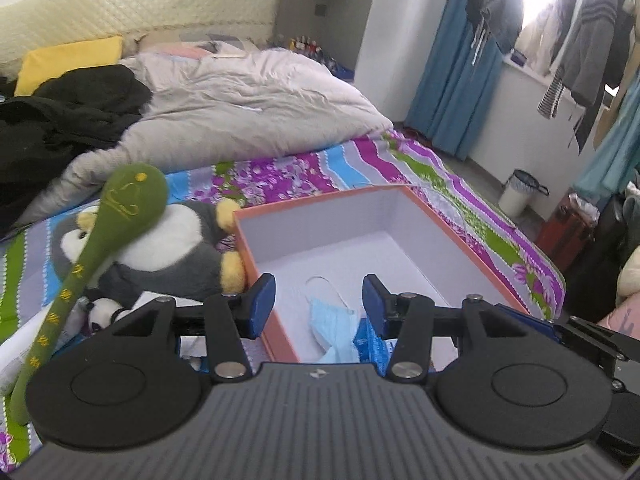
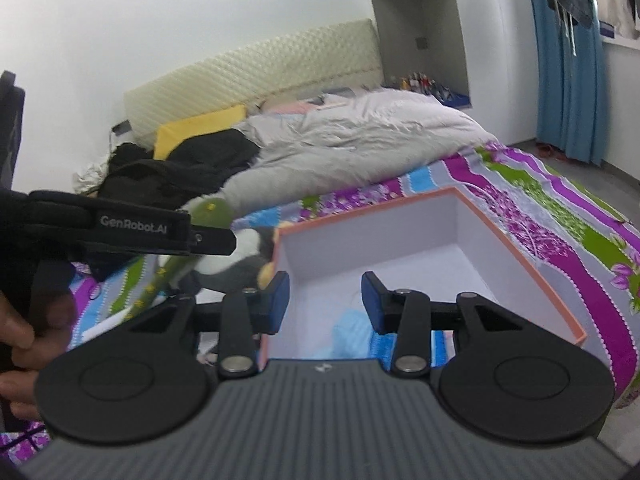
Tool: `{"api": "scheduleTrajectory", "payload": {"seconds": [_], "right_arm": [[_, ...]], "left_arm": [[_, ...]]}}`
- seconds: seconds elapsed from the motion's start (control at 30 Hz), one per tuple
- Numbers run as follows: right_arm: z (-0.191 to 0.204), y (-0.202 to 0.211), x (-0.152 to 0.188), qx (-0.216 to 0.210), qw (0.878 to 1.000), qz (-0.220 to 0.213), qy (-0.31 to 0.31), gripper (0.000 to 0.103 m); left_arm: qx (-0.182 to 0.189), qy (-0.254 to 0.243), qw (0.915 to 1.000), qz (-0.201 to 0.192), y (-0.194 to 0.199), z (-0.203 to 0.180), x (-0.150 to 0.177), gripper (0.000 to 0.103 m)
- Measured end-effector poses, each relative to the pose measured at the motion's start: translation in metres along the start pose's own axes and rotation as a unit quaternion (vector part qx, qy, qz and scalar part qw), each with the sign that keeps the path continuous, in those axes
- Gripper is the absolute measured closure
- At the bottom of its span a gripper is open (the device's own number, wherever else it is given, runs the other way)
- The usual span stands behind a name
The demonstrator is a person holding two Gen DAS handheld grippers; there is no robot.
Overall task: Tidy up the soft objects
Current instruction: 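Withdraw both open tools from the box, then move both open tools back toward the panda plush pile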
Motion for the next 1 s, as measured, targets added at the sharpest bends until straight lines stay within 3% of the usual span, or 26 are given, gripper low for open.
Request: {"api": "scheduleTrajectory", "payload": {"seconds": [0.4, 1.0], "right_arm": [[0.032, 0.009, 0.031, -0.028, 1.000, -0.008, 0.009, 0.060], [0.068, 0.013, 0.087, -0.042, 0.997, 0.024, 0.057, 0.060]], "left_arm": [[-0.029, 0.025, 0.9991, -0.019, 0.050, 0.035, 0.046, 0.049], [-0.042, 0.053, 0.9977, 0.002, 0.077, 0.056, 0.121, 0.049]]}}
Point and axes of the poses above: each gripper's, at about its wrist camera, not at the fingertips, and y roughly against the way its jaws point, z to its left, x to its underside, the point moved 2 cm from there along -y, roughly the way its jaws point, and after that the axes turned 14 degrees about -y, right-handed, at the moved point
